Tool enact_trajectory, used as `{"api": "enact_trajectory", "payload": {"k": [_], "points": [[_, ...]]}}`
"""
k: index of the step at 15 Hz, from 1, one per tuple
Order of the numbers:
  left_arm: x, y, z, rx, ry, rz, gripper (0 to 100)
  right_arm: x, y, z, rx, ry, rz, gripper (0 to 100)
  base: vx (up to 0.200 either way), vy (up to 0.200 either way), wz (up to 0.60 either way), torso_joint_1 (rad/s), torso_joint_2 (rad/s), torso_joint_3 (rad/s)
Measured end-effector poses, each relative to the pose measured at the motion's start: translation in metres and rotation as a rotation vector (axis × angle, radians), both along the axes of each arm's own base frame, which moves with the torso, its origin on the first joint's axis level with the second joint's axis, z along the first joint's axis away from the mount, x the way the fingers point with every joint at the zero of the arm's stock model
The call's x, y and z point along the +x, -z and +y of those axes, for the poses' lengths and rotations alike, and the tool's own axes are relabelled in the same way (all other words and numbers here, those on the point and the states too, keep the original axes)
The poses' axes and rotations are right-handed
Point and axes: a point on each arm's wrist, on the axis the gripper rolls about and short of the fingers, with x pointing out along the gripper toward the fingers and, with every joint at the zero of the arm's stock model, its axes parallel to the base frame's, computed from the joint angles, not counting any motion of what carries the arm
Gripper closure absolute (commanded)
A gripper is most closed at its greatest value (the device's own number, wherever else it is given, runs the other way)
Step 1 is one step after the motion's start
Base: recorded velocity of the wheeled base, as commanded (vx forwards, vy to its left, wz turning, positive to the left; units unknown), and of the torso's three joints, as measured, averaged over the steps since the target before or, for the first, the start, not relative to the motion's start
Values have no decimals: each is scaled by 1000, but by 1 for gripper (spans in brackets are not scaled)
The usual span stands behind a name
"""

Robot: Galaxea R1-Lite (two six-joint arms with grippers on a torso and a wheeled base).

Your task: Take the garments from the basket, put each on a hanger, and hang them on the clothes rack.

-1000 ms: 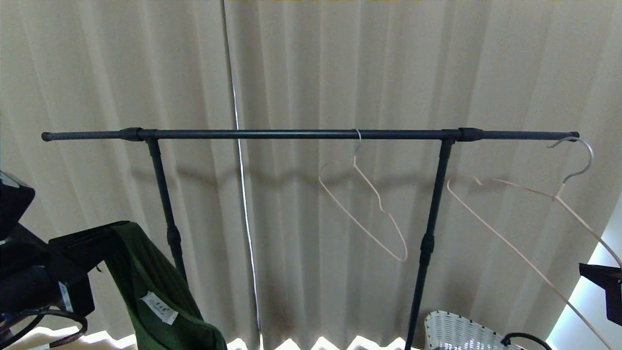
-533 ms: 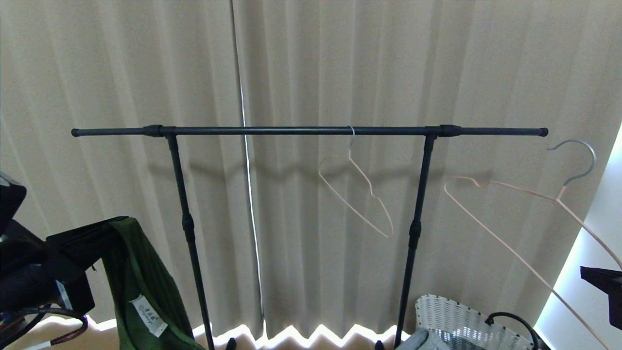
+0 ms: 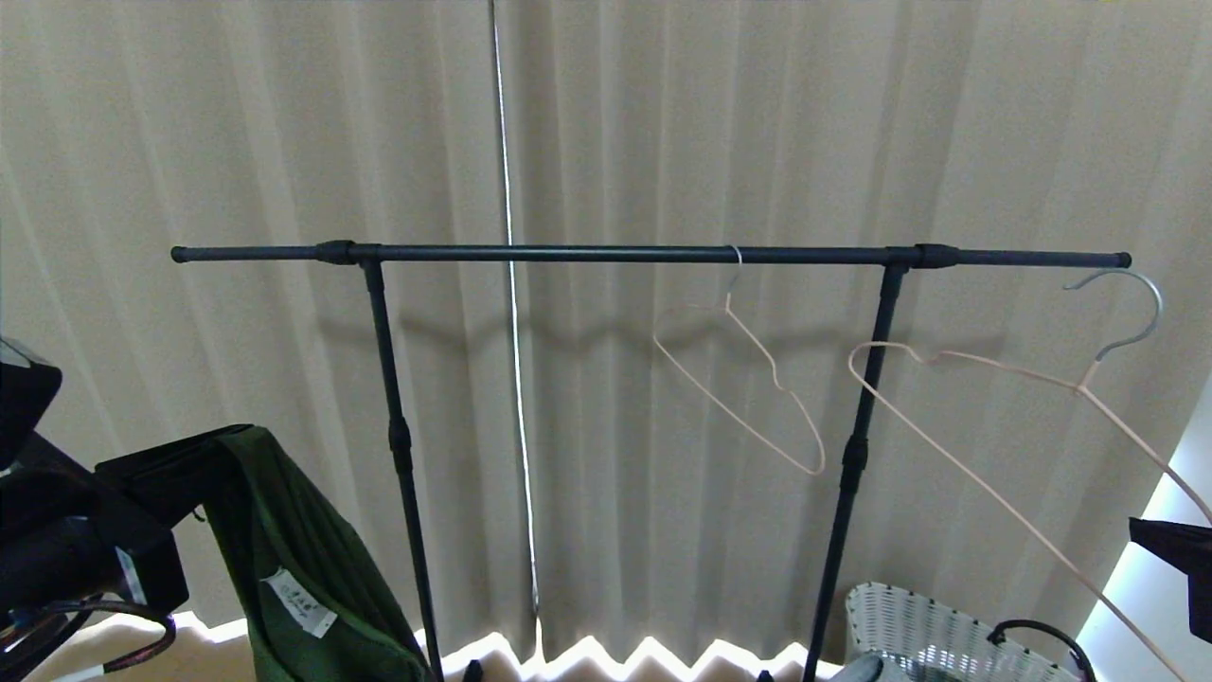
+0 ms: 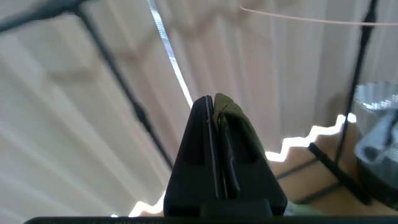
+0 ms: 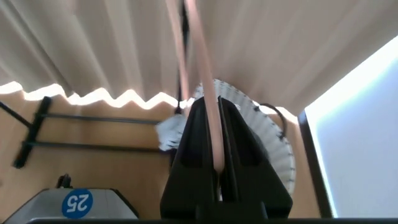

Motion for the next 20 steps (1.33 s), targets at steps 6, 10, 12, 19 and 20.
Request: {"api": "enact_trajectory", "payload": {"k": [6, 10, 12, 19, 20], "points": [[0, 1, 0, 7, 3, 0, 100, 3, -9, 2, 17, -16, -114, 100, 0, 133, 0, 2, 1, 1], [0, 1, 0, 25, 7, -5, 100, -5, -7, 14, 36, -135, -169, 100, 0, 0, 0, 0, 0, 0], [0, 1, 0, 32, 9, -6, 100, -10, -3, 19, 42, -196, -160, 100, 0, 0, 0, 0, 0, 0], [41, -16, -18, 73, -42, 3, 100, -7, 8, 42, 196, -531, -48, 100, 0, 0, 0, 0, 0, 0], [53, -19, -25, 72, -77, 10, 100, -6, 7, 46, 217, -549, -36, 100, 0, 0, 0, 0, 0, 0]]}}
